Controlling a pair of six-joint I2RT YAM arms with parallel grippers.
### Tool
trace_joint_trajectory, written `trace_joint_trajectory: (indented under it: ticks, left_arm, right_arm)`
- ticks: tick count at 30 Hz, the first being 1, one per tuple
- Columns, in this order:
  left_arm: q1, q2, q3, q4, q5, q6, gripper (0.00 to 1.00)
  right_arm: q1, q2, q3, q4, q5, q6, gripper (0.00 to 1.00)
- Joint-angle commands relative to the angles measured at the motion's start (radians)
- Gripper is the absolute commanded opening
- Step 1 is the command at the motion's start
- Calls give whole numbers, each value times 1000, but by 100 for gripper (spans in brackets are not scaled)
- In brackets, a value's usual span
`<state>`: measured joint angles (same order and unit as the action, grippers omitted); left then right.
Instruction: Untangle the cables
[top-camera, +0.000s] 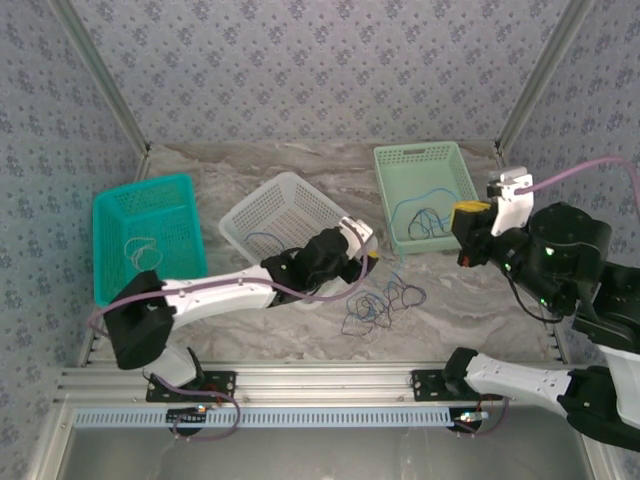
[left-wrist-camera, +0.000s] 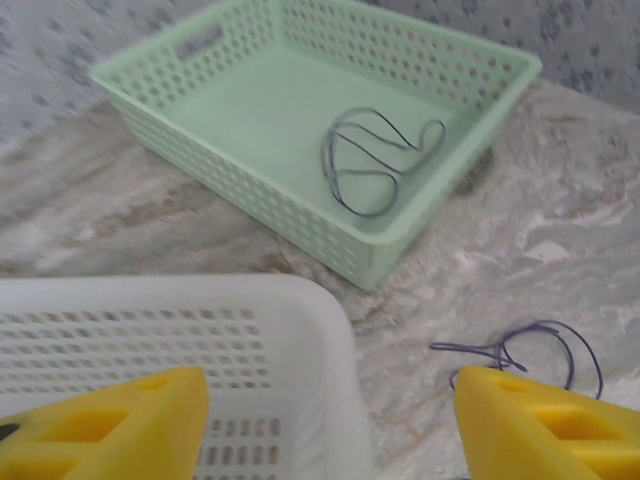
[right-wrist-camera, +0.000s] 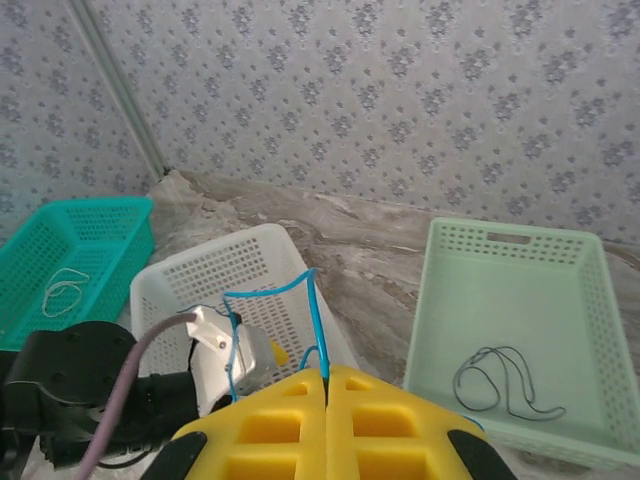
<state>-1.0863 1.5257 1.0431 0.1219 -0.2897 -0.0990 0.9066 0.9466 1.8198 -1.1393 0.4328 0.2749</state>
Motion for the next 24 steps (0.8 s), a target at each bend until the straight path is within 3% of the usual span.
trace_joint_trajectory:
  ticks: [1, 9, 13, 14, 16, 21, 24]
  left_arm:
    - [30, -78, 18, -89, -122, 41, 61]
    - [204, -215, -17, -272, -232, 32, 55]
    - [332, -284, -76, -328, -190, -55, 53]
    - [348, -303, -91, -326, -188, -66, 55]
    - [373, -333, -112, -326, -189, -73, 68]
    - [442, -319, -79, -398, -145, -71, 84]
    - [470, -279, -32, -453, -156, -66, 88]
  right_arm:
    - [-35, 55, 1, 93, -108, -13, 0]
    - [-277, 192, -98, 301, -488, 63, 0]
    - [-329, 280, -140, 400, -592, 72, 0]
    - [-330, 308, -139, 411, -613, 67, 0]
    - [-331, 369, -137, 444, -653, 60, 0]
    - [-342, 507, -133, 460, -680, 48, 0]
    - [-345, 580, -147, 493, -725, 65, 0]
